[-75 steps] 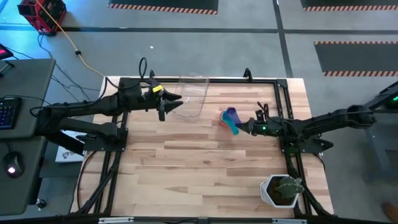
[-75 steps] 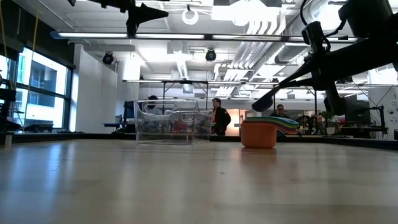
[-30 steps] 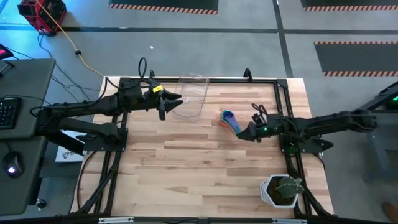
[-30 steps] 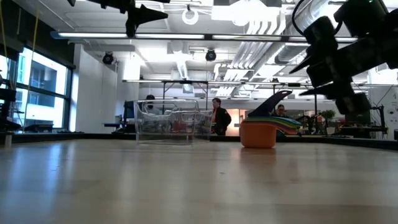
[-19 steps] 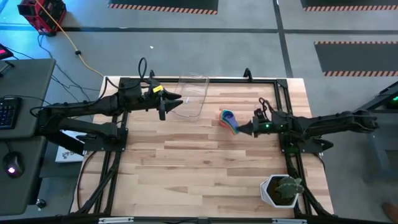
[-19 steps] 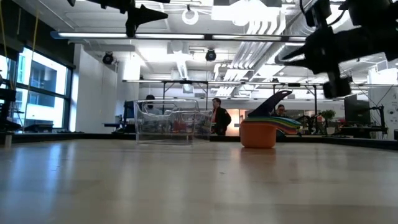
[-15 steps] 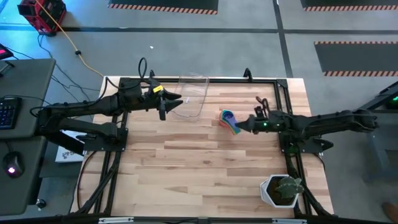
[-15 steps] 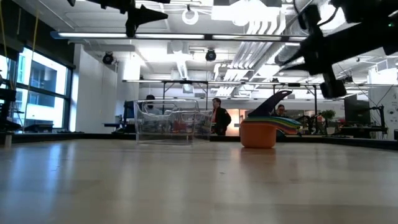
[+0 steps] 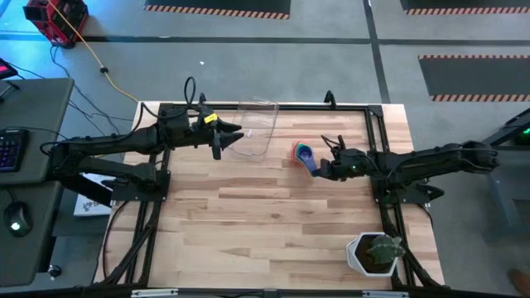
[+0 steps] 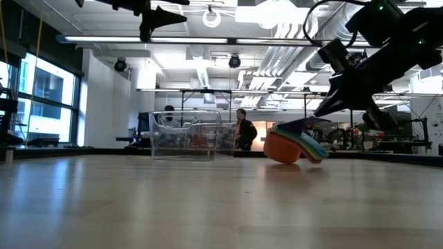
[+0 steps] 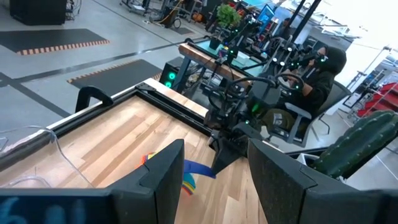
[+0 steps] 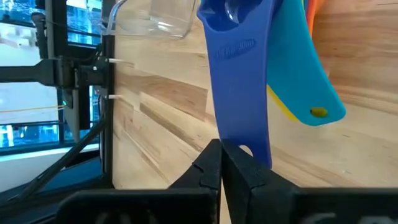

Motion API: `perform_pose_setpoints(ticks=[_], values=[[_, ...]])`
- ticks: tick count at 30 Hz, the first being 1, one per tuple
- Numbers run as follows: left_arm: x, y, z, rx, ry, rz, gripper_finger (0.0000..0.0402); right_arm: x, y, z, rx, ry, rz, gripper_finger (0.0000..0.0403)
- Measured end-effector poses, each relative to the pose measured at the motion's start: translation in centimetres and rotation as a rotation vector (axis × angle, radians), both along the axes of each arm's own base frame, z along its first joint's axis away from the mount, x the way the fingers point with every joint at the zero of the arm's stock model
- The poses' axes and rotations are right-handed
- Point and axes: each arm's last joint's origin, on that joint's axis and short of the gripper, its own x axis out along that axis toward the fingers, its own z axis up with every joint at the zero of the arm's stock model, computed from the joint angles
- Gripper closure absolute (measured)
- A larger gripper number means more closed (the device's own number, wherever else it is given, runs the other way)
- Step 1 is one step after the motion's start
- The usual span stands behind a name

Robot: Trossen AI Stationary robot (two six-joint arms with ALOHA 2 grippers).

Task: Nest measuring cups in basket
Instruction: Put the purple measuring cup on top of the light blue measuring cup

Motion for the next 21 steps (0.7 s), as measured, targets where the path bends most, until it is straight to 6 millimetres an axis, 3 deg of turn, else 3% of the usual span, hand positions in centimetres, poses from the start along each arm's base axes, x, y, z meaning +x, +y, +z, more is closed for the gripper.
perform_pose_setpoints(ticks=[21], values=[[0.0,0.0,0.0,0.001,-0.001,0.001,0.0232,-0.4,-0.1,2.0,-0.027,-0.153,-0.016,0.0403]])
